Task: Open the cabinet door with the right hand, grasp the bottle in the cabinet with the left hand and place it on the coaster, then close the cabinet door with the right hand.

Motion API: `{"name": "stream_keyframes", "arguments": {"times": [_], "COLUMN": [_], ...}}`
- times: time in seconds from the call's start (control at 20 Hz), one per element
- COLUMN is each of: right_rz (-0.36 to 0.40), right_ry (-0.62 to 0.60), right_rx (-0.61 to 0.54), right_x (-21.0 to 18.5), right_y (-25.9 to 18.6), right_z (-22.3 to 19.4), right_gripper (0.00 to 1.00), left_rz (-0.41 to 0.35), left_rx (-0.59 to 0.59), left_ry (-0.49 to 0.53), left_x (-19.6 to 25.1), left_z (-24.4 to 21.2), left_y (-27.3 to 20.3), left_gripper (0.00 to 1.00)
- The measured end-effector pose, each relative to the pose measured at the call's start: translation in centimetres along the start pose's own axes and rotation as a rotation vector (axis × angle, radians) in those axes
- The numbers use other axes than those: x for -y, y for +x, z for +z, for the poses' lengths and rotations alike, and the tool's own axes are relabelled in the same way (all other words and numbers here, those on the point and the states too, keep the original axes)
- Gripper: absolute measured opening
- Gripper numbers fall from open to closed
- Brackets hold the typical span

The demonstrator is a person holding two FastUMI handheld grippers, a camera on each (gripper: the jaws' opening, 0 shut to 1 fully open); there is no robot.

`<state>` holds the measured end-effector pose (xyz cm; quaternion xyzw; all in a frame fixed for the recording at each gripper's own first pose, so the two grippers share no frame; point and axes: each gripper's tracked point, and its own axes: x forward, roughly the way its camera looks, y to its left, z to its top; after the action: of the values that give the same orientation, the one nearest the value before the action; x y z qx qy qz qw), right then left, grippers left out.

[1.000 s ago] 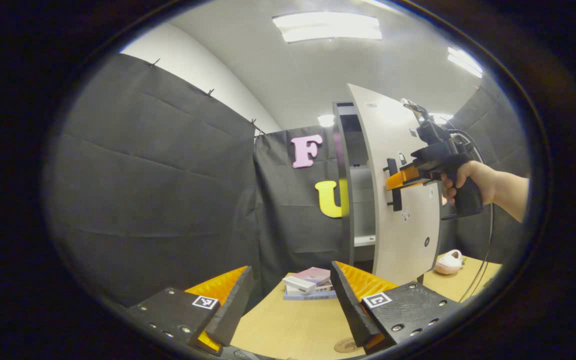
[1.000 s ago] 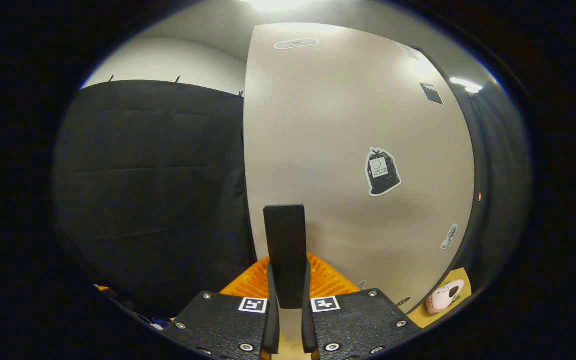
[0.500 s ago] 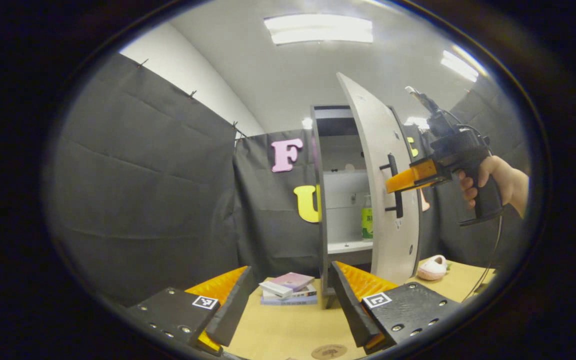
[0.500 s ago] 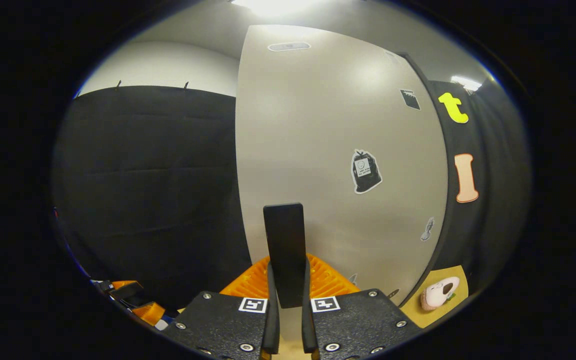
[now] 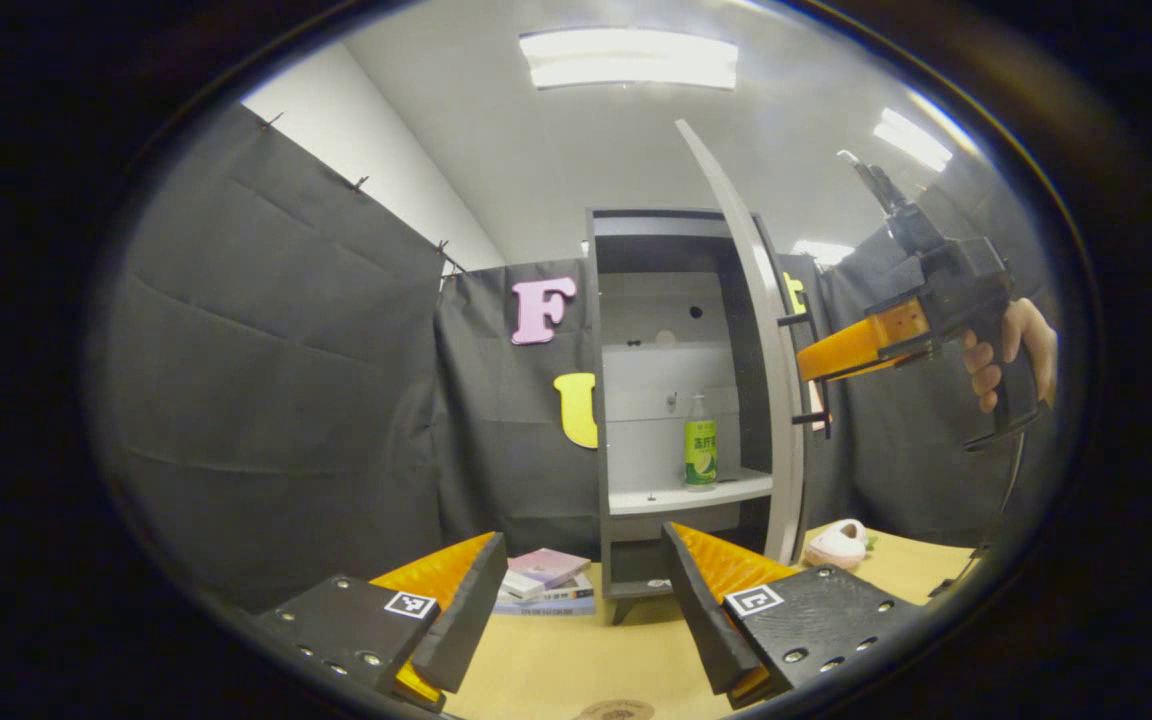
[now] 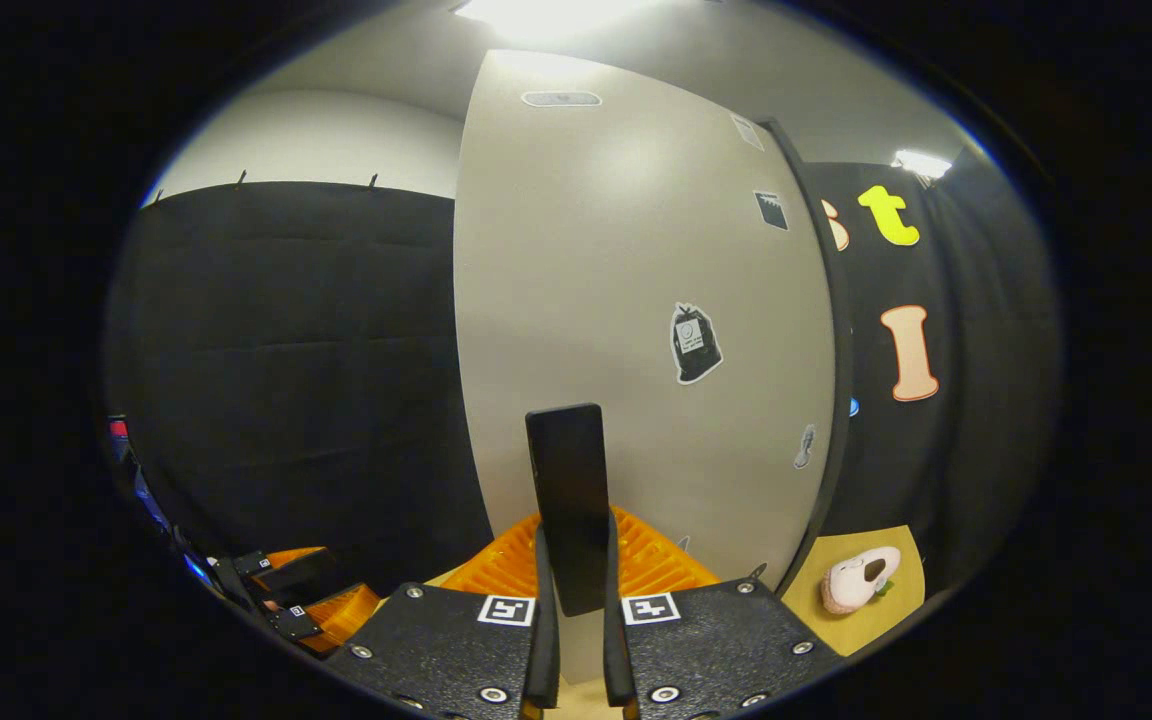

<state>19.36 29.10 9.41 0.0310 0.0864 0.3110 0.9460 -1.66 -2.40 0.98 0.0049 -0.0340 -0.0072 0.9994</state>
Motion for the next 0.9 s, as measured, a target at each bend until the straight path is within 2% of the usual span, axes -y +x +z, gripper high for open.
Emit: {"name": "stream_keyframes", "arguments": {"times": [0.15,0.2,0.25,0.3,0.35,0.45,0.5,0.55,0.7,0.9], "right_rz": [-0.019,-0.026,-0.034,-0.041,-0.047,-0.057,-0.067,-0.080,-0.117,-0.158], "right_ry": [0.009,0.007,0.006,0.004,0.004,0.008,0.008,0.004,0.005,0.019], "right_rx": [0.000,0.002,0.004,0.004,0.006,0.009,0.011,0.013,0.017,0.024], "right_x": [1.5,2.0,2.3,2.6,3.2,4.2,4.7,5.4,7.3,9.8], "right_y": [-1.8,-2.6,-3.1,-3.7,-4.3,-5.3,-5.9,-6.2,-7.7,-9.3], "right_z": [-0.3,-0.3,-0.5,-0.4,-0.4,-0.5,-0.5,-0.4,-0.3,-0.4], "right_gripper": [0.17,0.17,0.17,0.17,0.17,0.17,0.17,0.17,0.17,0.16], "left_rz": [-0.022,-0.032,-0.042,-0.051,-0.061,-0.082,-0.092,-0.102,-0.124,-0.138], "left_rx": [0.004,0.002,0.001,0.001,0.002,0.003,0.000,-0.004,-0.007,-0.015], "left_ry": [-0.014,-0.021,-0.026,-0.028,-0.030,-0.033,-0.035,-0.037,-0.041,-0.045], "left_x": [1.7,2.4,3.1,3.8,4.5,5.7,6.4,7.2,9.0,10.5], "left_z": [0.0,0.0,-0.2,-0.1,-0.1,-0.1,-0.2,-0.3,-0.2,-0.3], "left_y": [0.9,1.2,1.3,1.4,1.7,2.1,2.1,2.1,2.3,2.4], "left_gripper": [0.89,0.92,0.89,0.88,0.92,0.89,0.92,0.89,0.92,0.92]}}
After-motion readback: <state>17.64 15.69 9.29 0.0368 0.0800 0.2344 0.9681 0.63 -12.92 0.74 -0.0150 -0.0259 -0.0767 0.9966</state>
